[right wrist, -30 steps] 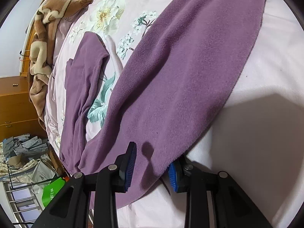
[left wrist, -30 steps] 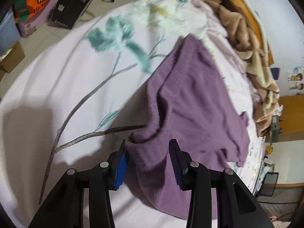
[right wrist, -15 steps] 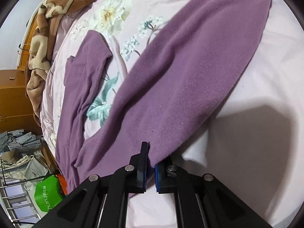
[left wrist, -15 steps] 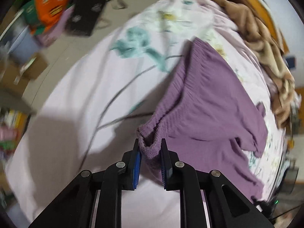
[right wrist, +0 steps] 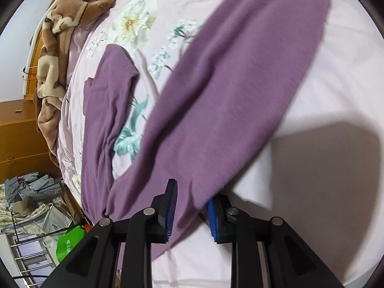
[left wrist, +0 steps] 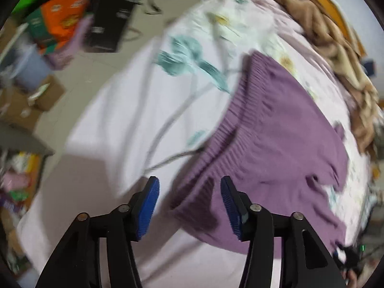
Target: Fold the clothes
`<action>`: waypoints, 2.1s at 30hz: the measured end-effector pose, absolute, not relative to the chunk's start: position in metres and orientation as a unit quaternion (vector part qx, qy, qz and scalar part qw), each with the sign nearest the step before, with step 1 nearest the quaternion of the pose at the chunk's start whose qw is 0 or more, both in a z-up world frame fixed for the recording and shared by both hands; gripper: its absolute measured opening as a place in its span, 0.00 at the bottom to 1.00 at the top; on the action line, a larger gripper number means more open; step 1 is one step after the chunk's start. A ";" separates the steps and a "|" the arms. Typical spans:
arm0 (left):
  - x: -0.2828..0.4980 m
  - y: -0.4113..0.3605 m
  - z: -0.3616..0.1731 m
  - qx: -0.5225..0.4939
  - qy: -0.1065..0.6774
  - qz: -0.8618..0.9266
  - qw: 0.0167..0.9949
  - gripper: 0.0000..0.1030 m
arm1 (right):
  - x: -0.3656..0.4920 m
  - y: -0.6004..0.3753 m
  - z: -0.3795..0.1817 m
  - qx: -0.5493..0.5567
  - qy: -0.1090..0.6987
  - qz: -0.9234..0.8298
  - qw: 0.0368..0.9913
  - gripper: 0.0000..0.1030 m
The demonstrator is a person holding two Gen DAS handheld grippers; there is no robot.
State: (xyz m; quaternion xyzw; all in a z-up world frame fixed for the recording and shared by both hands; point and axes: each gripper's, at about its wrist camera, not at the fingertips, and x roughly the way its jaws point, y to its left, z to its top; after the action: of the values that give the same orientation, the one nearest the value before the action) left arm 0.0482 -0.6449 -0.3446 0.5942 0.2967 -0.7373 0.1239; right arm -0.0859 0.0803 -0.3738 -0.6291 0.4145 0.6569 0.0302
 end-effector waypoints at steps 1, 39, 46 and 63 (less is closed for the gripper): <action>0.047 -0.643 -0.349 0.598 0.294 -0.738 0.105 0.58 | -0.081 0.081 -0.375 -0.630 0.415 0.656 0.032 0.25; 0.042 -0.664 -0.331 0.652 0.276 -0.699 0.101 0.37 | -0.058 0.085 -0.352 -0.646 0.363 0.668 0.067 0.21; 0.049 -0.675 -0.306 0.634 0.257 -0.697 0.213 0.36 | -0.080 0.150 -0.317 -0.600 0.312 0.730 0.100 0.23; -0.106 -0.218 -0.349 0.685 0.134 -0.688 -0.200 0.36 | -0.157 0.301 -0.384 -0.561 0.416 0.708 0.106 0.35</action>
State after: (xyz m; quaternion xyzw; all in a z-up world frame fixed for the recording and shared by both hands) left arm -0.1060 -0.2182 -0.3494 0.6846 0.1335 -0.6880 -0.2003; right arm -0.1571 0.3005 -0.3842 -0.5615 0.4158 0.7076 0.1058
